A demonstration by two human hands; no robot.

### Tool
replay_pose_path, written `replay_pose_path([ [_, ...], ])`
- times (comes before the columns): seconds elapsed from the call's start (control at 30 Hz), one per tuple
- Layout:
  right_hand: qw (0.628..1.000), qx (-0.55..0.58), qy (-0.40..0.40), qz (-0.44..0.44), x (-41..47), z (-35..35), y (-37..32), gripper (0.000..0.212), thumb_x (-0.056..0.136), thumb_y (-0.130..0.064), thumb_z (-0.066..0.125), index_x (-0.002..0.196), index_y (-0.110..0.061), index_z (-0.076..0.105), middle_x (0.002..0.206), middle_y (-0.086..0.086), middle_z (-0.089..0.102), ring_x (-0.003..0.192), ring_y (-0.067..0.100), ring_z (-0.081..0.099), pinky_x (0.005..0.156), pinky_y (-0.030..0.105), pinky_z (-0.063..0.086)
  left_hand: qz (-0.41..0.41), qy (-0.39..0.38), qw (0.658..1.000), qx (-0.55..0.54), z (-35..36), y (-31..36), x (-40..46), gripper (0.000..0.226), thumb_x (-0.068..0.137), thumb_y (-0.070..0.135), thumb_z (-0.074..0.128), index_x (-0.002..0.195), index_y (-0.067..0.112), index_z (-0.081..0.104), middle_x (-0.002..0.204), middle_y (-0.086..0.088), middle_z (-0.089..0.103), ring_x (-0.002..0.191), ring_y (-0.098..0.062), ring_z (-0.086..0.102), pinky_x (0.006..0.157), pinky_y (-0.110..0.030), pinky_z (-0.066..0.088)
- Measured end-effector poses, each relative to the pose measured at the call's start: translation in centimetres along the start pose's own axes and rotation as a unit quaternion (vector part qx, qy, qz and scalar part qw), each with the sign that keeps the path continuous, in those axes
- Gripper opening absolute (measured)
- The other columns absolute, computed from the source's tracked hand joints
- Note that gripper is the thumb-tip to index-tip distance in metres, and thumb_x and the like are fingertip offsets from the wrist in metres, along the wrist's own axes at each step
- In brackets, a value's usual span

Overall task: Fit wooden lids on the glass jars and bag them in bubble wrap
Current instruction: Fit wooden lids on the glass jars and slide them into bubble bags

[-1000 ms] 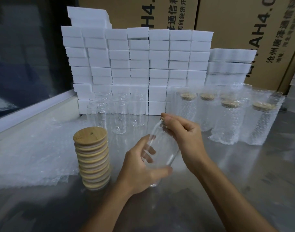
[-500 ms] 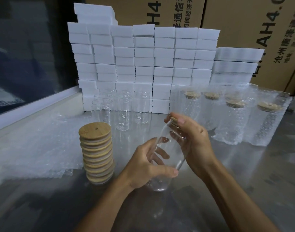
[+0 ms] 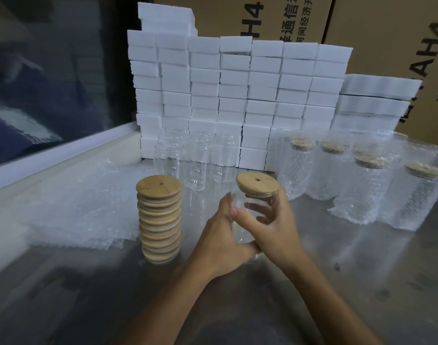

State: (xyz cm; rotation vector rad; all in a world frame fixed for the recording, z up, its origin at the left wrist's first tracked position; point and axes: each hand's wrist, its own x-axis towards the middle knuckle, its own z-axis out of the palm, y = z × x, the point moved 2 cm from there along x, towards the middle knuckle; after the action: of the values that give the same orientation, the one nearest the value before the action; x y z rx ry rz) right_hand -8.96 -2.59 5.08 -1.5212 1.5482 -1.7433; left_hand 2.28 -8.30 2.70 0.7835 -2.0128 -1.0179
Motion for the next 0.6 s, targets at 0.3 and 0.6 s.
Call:
replay_pose_path([
  [0.3,0.996,-0.019,-0.001,0.091,-0.1,-1.1,4.0,0.089,0.057,-0.061,0.084,0.134,-0.038,0.046,0.12,-0.014,0.063,0.112,0.008,0.064,0.098,0.041,0.054,0.148,0.183,0.972,-0.023,-4.0,5.7,0.3,0.039,0.074,0.024,0.062,0.112,0.024,0.062,0.097,0.011,0.065,0.087,-0.003,0.062,0.074,-0.014,0.048],
  [0.6,0.993,-0.04,0.002,0.111,0.0,-1.2,4.6,0.084,0.067,-0.049,0.087,0.137,-0.032,0.045,0.122,-0.015,0.06,0.11,0.005,0.062,0.08,0.016,0.046,0.17,0.395,0.897,0.099,-15.5,7.0,2.5,0.01,0.083,0.009,0.059,0.083,0.013,0.068,0.07,0.001,0.062,0.061,-0.008,0.055,0.054,-0.021,0.043],
])
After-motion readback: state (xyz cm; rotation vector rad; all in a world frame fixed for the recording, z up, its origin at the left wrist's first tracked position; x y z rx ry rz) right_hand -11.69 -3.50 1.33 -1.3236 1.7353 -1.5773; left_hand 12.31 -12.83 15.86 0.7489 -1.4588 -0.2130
